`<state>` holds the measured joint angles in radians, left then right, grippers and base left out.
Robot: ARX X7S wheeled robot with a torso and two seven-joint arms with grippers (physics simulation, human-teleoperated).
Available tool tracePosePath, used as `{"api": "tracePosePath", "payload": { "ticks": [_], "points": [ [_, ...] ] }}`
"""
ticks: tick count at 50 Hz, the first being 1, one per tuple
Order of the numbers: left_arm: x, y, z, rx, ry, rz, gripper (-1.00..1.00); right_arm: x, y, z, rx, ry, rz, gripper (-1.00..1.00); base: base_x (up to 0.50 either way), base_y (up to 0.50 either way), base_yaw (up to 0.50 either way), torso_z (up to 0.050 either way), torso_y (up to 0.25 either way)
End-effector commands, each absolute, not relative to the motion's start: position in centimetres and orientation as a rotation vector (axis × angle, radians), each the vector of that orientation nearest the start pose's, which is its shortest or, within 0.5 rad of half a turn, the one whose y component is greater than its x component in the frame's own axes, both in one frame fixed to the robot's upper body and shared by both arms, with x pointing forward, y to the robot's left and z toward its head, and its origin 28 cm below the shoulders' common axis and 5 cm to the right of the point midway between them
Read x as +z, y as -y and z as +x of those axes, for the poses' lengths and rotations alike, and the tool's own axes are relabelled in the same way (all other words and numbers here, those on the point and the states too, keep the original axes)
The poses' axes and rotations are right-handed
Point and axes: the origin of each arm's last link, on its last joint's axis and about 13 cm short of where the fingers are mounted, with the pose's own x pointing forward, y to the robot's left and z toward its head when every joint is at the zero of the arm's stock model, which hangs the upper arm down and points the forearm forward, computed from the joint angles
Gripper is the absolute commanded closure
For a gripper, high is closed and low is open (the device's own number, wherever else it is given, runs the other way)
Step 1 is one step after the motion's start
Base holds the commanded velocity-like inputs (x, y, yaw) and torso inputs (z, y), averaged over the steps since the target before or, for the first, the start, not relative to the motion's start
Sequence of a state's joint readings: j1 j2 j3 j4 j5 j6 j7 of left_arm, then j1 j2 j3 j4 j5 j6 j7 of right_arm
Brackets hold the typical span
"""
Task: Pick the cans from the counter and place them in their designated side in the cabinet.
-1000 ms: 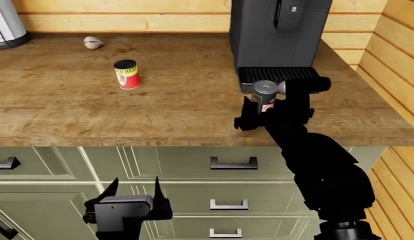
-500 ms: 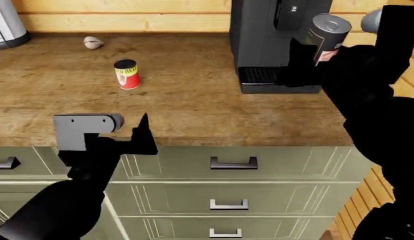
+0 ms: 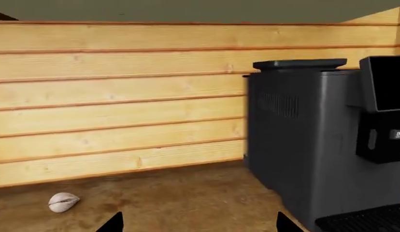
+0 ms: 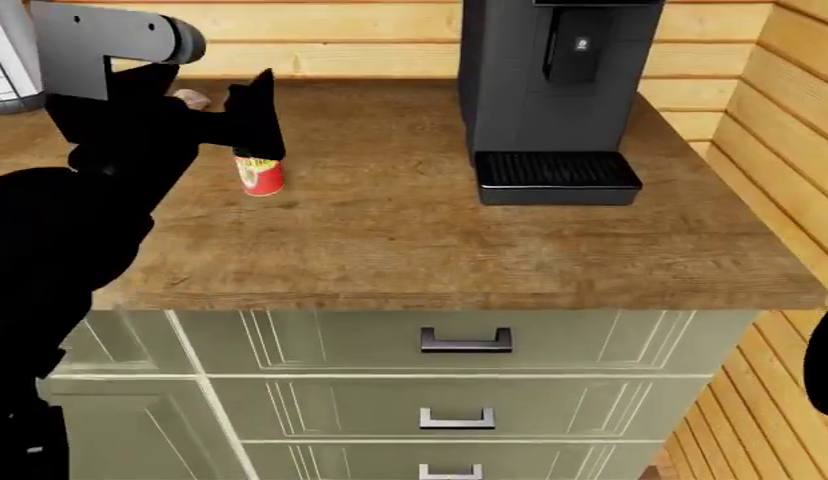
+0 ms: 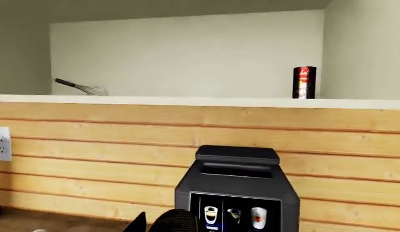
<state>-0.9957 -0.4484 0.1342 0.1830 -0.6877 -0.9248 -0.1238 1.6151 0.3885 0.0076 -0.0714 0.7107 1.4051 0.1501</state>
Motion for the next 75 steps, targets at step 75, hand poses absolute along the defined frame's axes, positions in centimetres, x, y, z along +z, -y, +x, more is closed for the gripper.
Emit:
{"api": "tracePosePath", "payload": {
  "ticks": [75],
  "points": [
    [33.3, -29.6, 37.0, 0.111, 0.181, 0.024, -1.0, 58.1, 15.3, 30.2, 0.073, 0.53, -0.145, 1.0, 0.0, 0.0, 0.0, 0.032, 0.021]
  ]
}}
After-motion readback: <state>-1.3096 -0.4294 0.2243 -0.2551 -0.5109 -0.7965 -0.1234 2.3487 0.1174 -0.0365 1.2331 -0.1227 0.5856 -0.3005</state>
